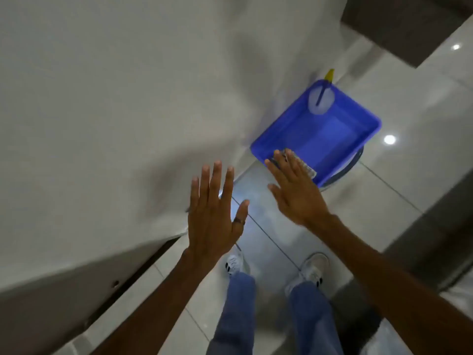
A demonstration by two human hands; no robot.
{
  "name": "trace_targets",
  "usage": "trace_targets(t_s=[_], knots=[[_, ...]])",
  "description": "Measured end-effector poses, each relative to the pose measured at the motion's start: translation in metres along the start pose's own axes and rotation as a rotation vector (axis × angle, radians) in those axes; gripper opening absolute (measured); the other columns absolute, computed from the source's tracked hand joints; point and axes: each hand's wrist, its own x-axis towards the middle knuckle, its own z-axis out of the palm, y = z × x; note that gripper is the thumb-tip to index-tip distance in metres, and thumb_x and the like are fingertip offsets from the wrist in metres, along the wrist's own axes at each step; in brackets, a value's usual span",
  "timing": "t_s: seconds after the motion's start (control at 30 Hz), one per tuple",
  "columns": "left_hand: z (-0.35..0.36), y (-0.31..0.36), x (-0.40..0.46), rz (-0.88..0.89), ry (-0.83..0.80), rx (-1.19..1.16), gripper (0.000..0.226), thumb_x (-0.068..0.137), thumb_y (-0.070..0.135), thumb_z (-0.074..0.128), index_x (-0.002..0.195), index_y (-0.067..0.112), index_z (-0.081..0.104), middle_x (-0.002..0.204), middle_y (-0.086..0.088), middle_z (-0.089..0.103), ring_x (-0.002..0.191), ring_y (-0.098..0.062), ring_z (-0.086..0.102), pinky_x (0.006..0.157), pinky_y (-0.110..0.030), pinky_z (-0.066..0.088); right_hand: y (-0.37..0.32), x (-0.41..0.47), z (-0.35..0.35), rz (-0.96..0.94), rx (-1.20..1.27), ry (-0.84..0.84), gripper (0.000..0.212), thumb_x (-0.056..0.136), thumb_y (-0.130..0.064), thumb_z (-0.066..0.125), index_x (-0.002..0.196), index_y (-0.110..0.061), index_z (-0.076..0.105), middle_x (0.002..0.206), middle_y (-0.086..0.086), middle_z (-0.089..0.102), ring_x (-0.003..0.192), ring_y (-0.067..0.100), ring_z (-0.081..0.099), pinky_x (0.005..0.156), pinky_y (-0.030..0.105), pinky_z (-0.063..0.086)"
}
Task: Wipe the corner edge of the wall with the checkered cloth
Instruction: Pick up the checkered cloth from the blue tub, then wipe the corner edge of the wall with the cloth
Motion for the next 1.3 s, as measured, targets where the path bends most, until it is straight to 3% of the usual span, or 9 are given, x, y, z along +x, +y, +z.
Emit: trace_targets(t_s=[0.17, 0.3, 0.47, 0.73, 0.83, 0.93, 1.03, 1.17, 1.3], knots=[[0.153, -0.014, 0.034, 0.016, -0.126, 0.013, 0.078, 0.108, 0.056, 0.046, 0.169, 0.01, 0.028, 0.177, -0.019, 0.016, 0.165, -0.04, 0.01, 0.133, -0.06, 0.019, 0.145, 0.071, 0.127, 0.193, -0.057, -0.294, 0.054, 0.11, -0.03, 0.04, 0.161, -0.021, 0.03, 0.175, 0.012, 0.013, 0.162, 0.043, 0.005, 0.125, 0.065, 0.025], [0.23, -0.024, 0.026, 0.082, -0.135, 0.026, 0.072, 0.11, 0.056, 0.038, 0.169, 0.015, 0.032, 0.178, -0.018, 0.014, 0.166, -0.039, 0.007, 0.135, -0.058, 0.012, 0.201, 0.095, 0.193, 0.195, -0.221, -0.404, 0.067, 0.102, -0.036, 0.056, 0.161, -0.04, 0.025, 0.177, 0.003, 0.0, 0.163, 0.037, 0.004, 0.122, 0.059, 0.028], [0.255, -0.041, -0.005, 0.132, -0.265, 0.054, 0.072, 0.11, 0.058, 0.031, 0.171, 0.02, 0.025, 0.179, -0.014, 0.005, 0.166, -0.036, -0.001, 0.135, -0.058, 0.006, 0.187, 0.106, 0.187, 0.304, -0.116, -0.145, 0.071, 0.088, -0.008, 0.056, 0.151, -0.04, 0.047, 0.171, -0.001, 0.03, 0.13, 0.047, 0.046, 0.102, 0.056, 0.049], [0.257, -0.09, -0.045, 0.219, -0.334, 0.084, 0.071, 0.108, 0.056, 0.035, 0.169, 0.019, 0.032, 0.178, -0.012, 0.013, 0.165, -0.032, 0.003, 0.134, -0.061, 0.015, 0.029, 0.03, 0.235, 0.278, 0.192, 0.301, 0.07, 0.089, 0.0, 0.052, 0.155, -0.019, 0.043, 0.168, 0.016, 0.035, 0.131, 0.04, 0.049, 0.109, 0.049, 0.044], [0.279, -0.118, -0.052, 0.234, -0.334, 0.179, 0.07, 0.108, 0.054, 0.036, 0.167, 0.017, 0.036, 0.177, -0.014, 0.019, 0.164, -0.033, 0.005, 0.134, -0.06, 0.013, -0.002, 0.003, 0.318, 0.498, 0.66, 0.401, 0.055, 0.098, 0.009, 0.049, 0.151, -0.005, 0.044, 0.147, 0.027, 0.056, 0.119, 0.039, 0.061, 0.102, 0.051, 0.049], [0.322, -0.137, -0.04, 0.374, -0.261, 0.254, 0.07, 0.105, 0.051, 0.046, 0.163, 0.013, 0.044, 0.173, -0.018, 0.029, 0.161, -0.035, 0.016, 0.131, -0.057, 0.014, 0.007, 0.008, 0.401, 0.777, 1.239, 0.56, 0.047, 0.103, 0.009, 0.046, 0.145, -0.012, 0.047, 0.098, 0.02, 0.061, 0.071, 0.023, 0.057, 0.065, 0.039, 0.053], [0.367, -0.15, -0.004, 0.482, -0.195, 0.409, 0.07, 0.107, 0.05, 0.04, 0.167, 0.013, 0.036, 0.175, -0.02, 0.023, 0.164, -0.04, 0.017, 0.133, -0.055, 0.0, 0.031, 0.036, 0.47, 0.874, 1.444, 0.666, 0.065, 0.102, 0.008, 0.045, 0.158, -0.024, 0.036, 0.107, 0.012, 0.058, 0.074, 0.022, 0.053, 0.062, 0.028, 0.053], [0.407, -0.15, 0.035, 0.506, -0.064, 0.595, 0.077, 0.104, 0.055, 0.042, 0.167, 0.012, 0.035, 0.176, -0.023, 0.019, 0.164, -0.041, 0.013, 0.131, -0.053, -0.014, 0.072, 0.081, 0.534, 0.85, 1.427, 0.72, 0.066, 0.103, 0.002, 0.045, 0.16, -0.029, 0.033, 0.12, 0.007, 0.055, 0.106, 0.025, 0.054, 0.102, 0.059, 0.053], [0.428, -0.142, 0.066, 0.551, -0.016, 0.719, 0.078, 0.108, 0.055, 0.035, 0.172, 0.014, 0.019, 0.179, -0.019, 0.001, 0.166, -0.037, -0.004, 0.128, -0.052, -0.024, 0.1, 0.13, 0.551, 0.756, 1.393, 0.753, 0.072, 0.097, 0.003, 0.042, 0.16, -0.03, 0.031, 0.123, 0.015, 0.065, 0.087, 0.018, 0.062, 0.078, 0.04, 0.059]])
